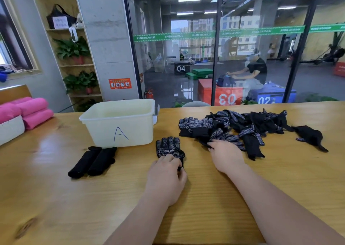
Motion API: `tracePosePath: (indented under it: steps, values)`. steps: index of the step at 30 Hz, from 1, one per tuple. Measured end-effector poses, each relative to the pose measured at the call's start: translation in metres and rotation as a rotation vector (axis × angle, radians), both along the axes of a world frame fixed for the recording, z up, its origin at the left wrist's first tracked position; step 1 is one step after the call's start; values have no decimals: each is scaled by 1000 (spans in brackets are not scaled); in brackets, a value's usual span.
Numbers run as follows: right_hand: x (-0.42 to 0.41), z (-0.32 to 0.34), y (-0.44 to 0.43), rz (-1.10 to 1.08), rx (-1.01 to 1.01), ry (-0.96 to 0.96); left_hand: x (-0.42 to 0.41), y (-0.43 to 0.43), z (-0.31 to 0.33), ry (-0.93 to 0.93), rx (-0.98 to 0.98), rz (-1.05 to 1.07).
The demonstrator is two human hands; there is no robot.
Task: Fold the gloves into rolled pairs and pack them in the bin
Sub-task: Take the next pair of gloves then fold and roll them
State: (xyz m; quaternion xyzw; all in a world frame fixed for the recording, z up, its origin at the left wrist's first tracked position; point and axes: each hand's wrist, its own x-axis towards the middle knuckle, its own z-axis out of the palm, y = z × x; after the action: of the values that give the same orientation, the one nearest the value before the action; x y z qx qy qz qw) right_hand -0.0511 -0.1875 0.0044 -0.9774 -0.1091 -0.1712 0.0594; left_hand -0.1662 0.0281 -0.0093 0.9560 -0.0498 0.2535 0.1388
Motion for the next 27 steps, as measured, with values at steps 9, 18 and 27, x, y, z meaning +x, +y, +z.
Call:
tracePosePath:
  steps: [9, 18, 27]
  values:
    - [-19, 27, 3, 191, 360, -352, 2, 1, 0, 54, -49, -73]
    - [-86, 131, -5, 351, 938, 184, -8, 10, 21, 220, 2, -149]
    - [-128, 168, -13, 491, 849, 500, -48, 33, 13, 148, 44, -187]
